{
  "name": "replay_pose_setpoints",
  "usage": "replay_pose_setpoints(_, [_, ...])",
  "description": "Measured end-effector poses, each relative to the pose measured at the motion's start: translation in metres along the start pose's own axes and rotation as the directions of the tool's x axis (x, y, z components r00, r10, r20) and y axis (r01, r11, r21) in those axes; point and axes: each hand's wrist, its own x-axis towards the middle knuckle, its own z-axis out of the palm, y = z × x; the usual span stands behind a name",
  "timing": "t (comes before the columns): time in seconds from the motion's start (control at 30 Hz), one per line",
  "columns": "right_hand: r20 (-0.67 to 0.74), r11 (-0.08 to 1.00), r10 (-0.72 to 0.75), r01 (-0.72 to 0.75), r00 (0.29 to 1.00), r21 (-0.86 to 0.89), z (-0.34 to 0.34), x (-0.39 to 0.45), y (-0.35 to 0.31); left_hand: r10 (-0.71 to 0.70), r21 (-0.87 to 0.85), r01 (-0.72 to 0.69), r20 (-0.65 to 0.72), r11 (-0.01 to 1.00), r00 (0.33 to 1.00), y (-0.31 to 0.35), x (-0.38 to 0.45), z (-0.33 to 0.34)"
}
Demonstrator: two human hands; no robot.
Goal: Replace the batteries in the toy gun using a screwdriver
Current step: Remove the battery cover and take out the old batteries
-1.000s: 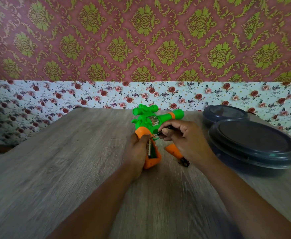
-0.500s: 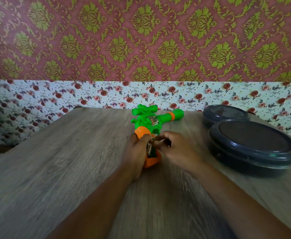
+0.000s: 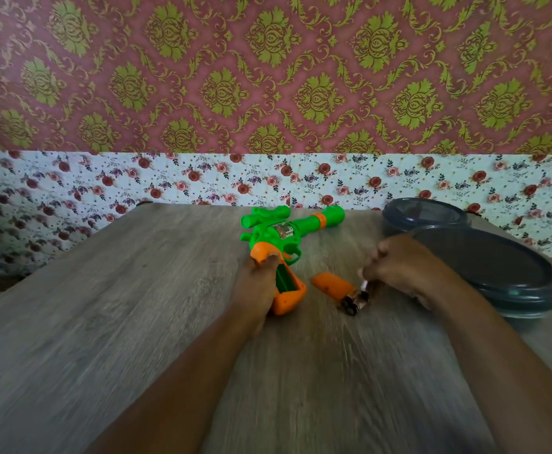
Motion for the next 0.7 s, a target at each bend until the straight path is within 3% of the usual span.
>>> replay_pose_setpoints(0.07, [0.093,0.992,0.098,-0.089,0.991,-0.089,0.002,0.002,0.006,-0.003,0.018,0.003,0.006,1.000,1.000,-0.001,0.001,0.000])
replay_pose_setpoints(0.2, [0.207,0.980,0.154,-0.123,0.966,-0.158,0.008,0.003,0.009,-0.015,0.139,0.016,-0.009,0.990,1.000,-0.001,0.004,-0.002])
replay_pose_setpoints(0.43, [0.175,0.943,0.179,-0.119,0.968,-0.311,0.007,0.000,0.010,0.051,0.342,-0.020,-0.084,0.939,0.995,0.002,0.007,-0.011])
replay_pose_setpoints(0.57, [0.027,0.959,0.020,-0.012,0.999,-0.283,0.004,0.004,0.007,0.070,0.479,-0.005,-0.119,0.878,0.990,0.005,0.009,-0.018])
replay_pose_setpoints(0.7, [0.168,0.944,-0.235,0.266,0.957,-0.197,0.018,-0.004,-0.017,0.098,0.681,-0.017,-0.080,0.732,0.992,0.013,0.008,-0.024])
